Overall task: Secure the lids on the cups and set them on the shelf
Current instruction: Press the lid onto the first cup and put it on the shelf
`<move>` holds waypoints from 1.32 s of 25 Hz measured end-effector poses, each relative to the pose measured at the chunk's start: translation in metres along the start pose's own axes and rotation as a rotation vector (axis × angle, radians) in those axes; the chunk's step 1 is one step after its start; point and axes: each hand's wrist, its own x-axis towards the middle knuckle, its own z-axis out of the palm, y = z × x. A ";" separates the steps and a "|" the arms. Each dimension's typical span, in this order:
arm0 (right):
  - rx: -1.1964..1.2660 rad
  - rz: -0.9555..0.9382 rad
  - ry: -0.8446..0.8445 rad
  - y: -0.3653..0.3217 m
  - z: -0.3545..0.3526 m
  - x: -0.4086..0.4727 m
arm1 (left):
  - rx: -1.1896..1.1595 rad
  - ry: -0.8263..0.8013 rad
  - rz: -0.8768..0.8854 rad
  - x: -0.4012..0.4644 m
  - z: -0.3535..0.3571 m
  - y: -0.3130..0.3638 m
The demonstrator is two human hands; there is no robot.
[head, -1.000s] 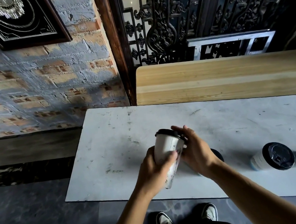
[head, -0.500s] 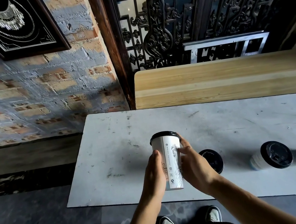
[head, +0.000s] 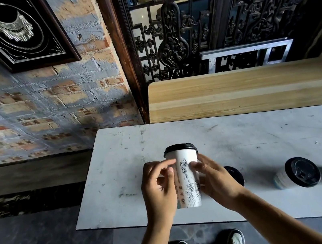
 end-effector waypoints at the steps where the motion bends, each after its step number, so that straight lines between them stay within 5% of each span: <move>1: -0.037 -0.014 -0.018 -0.002 0.001 -0.001 | 0.006 -0.006 0.031 0.002 0.000 -0.002; 13: 0.003 -0.027 0.043 -0.003 -0.020 0.006 | -0.162 -0.004 -0.131 0.001 -0.004 0.009; 24: -0.142 -0.133 -0.007 -0.018 -0.013 -0.005 | -0.136 -0.013 -0.050 0.002 -0.007 0.004; 33: 0.029 -0.067 0.086 -0.016 -0.020 -0.003 | -0.204 -0.015 -0.131 -0.006 0.000 0.019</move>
